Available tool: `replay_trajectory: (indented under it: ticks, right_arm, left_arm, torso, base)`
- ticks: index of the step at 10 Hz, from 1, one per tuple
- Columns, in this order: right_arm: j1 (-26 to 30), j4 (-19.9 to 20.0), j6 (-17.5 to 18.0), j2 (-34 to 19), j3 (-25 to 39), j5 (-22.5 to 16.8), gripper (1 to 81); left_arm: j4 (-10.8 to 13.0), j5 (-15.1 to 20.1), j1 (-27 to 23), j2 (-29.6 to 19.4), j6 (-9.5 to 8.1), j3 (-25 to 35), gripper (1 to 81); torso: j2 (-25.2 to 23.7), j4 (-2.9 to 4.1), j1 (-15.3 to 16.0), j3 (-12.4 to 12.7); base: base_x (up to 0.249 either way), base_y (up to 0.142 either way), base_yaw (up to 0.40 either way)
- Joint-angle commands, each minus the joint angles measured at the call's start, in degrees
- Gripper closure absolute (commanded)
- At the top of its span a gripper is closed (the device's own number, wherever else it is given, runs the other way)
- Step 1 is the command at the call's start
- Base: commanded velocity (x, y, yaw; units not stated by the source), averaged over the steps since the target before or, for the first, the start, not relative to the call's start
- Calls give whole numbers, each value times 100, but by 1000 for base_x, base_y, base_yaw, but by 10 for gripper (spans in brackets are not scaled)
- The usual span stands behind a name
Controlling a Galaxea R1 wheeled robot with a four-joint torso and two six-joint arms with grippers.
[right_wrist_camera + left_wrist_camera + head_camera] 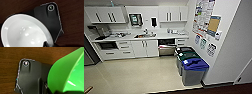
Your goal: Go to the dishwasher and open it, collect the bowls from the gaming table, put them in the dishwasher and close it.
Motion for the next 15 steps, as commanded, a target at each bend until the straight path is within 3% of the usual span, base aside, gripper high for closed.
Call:
replay_trajectory:
  ticks: [1, 8, 15]
  right_arm:
    - [274, 7, -2, -57, 3, -498, 811]
    - [274, 7, -2, -57, -6, -498, 811]
    - [265, 7, -2, -57, -6, -489, 811]
  left_arm:
    - [70, 151, -228, -94, 29, 61, 811]
    - [70, 151, -228, -102, 29, 61, 811]
    - [70, 151, -220, -94, 29, 52, 811]
  torso:
    - [0, 0, 1, 0]
    - [0, 0, 1, 0]
    - [0, 0, 1, 0]
  base:
    - [140, 0, 0]
    - [147, 0, 0]
    - [143, 65, 0]
